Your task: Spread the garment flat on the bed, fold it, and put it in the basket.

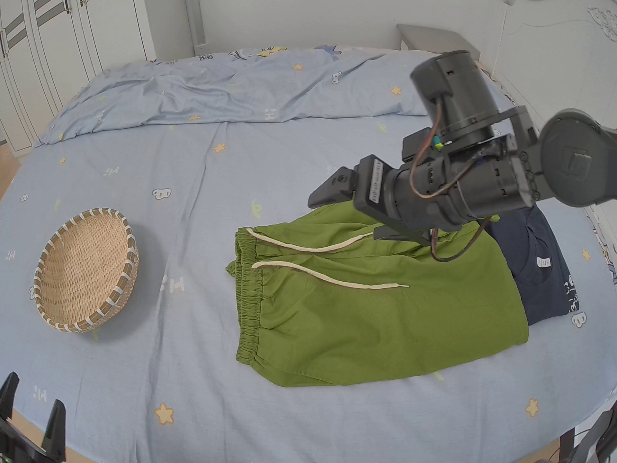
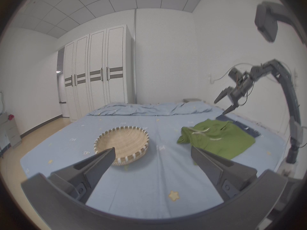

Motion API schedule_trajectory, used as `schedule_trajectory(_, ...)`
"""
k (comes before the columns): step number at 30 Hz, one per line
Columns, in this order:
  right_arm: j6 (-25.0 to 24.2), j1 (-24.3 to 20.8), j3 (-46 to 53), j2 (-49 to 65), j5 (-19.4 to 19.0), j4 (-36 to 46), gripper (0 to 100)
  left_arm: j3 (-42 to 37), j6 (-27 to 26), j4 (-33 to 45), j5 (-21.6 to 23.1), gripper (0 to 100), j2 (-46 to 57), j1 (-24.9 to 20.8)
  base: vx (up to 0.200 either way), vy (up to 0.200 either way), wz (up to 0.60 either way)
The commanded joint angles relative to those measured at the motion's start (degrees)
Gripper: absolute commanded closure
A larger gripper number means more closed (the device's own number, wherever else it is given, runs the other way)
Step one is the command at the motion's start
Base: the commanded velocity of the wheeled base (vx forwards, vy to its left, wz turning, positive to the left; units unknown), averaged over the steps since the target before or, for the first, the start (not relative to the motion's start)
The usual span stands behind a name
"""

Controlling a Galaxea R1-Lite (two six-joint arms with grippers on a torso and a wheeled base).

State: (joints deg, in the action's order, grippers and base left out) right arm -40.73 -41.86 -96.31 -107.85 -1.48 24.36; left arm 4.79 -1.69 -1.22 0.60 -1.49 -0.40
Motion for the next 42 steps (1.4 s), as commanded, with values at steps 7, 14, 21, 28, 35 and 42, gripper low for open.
schedule_trajectory(7, 4.8, 16.2, 36.5, 20.3, -6.5, -23.2, 0, 21.7, 15.6, 1.4, 29.4, 0, -41.0, -3.7, 0.000, 0.000, 0.00)
schedule_trajectory(14, 8.6, 21.0, 43.3, 25.8, -7.4, -23.8, 0, 20.0, 22.8, -11.0, 42.4, 0, -65.6, -6.8, 0.000, 0.000, 0.00)
schedule_trajectory(21, 9.6, 21.1, 45.3, 28.0, -7.5, -24.2, 0, 19.7, 18.3, -20.8, 54.6, 0, -85.0, -6.1, 0.000, 0.000, 0.00)
schedule_trajectory(28, 12.1, 21.9, 47.8, 27.9, -7.3, -27.5, 0, 21.0, 11.6, -31.4, 55.0, 0, -101.6, -6.5, 0.000, 0.000, 0.00)
schedule_trajectory(35, 12.2, 22.2, 48.0, 28.0, -7.2, -28.0, 0, 22.8, 11.3, -32.9, 55.0, 0, -106.7, -7.4, 0.000, 0.000, 0.00)
schedule_trajectory(42, 12.2, 22.5, 48.0, 28.0, -7.1, -29.0, 0, 24.7, 11.5, -33.2, 55.0, 0, -110.7, -8.4, 0.000, 0.000, 0.00)
